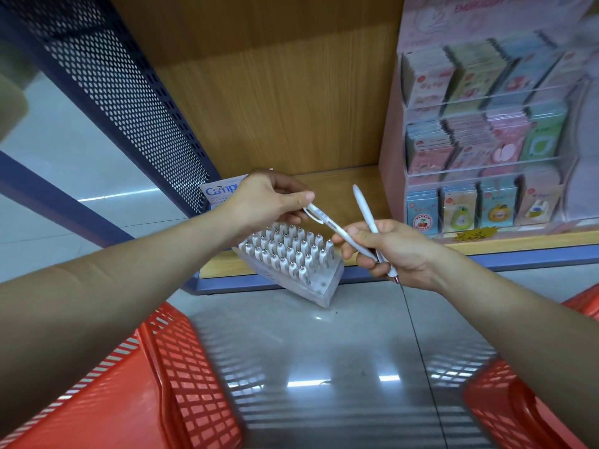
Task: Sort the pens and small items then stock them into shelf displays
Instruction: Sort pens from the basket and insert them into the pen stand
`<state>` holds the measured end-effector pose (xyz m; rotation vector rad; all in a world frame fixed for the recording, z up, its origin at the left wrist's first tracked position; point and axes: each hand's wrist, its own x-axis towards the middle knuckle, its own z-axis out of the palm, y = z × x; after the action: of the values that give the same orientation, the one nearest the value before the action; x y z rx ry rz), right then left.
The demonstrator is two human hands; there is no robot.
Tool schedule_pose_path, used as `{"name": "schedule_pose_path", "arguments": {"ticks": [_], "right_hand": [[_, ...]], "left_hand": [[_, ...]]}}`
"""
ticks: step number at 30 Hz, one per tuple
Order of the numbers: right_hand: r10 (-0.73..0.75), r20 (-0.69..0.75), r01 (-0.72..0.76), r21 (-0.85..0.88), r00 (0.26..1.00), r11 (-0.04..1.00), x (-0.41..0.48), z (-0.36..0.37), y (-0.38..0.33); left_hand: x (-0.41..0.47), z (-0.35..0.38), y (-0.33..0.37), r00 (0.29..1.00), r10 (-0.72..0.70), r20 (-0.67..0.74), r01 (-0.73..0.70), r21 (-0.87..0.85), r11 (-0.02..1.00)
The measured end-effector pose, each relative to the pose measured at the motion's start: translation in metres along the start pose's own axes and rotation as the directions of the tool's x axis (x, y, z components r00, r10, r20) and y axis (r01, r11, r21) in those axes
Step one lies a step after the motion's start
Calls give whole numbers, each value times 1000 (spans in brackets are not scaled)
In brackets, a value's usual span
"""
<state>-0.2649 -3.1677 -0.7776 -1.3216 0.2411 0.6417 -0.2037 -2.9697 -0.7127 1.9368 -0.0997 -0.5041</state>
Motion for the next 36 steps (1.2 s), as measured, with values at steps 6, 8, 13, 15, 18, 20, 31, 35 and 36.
{"name": "schedule_pose_path", "arguments": {"ticks": [6,8,13,15,18,20,31,35,36], "right_hand": [[43,-124,-38,38,991,999,-1,1,-2],[96,-181,-78,101,979,992,-1,-1,-4],[100,-214,-64,169,972,984,3,-4,-4],[76,-218,-36,182,973,983,3,-3,-4],[49,-192,-7,214,980,977,2,-2,-4],[45,-183,-7,202,982,979,2,-2,-3],[32,-186,11,224,982,975,4,-4,-5],[21,-166,16,219,986,976,3,-4,-6],[19,-164,18,217,986,976,3,-4,-6]], "left_hand": [[-7,-13,8,995,59,-83,-45,159,986],[-10,-21,13,991,82,-110,-53,242,969],[-20,-24,16,986,149,-81,-101,430,897],[-22,-20,10,979,196,-50,-139,537,832],[-23,-12,1,970,242,0,-183,654,734],[-24,-5,-3,962,272,21,-208,702,682],[-21,21,-32,935,311,173,-316,804,504],[-18,27,-31,929,321,184,-319,839,441],[-17,28,-30,928,322,189,-321,845,428]]}}
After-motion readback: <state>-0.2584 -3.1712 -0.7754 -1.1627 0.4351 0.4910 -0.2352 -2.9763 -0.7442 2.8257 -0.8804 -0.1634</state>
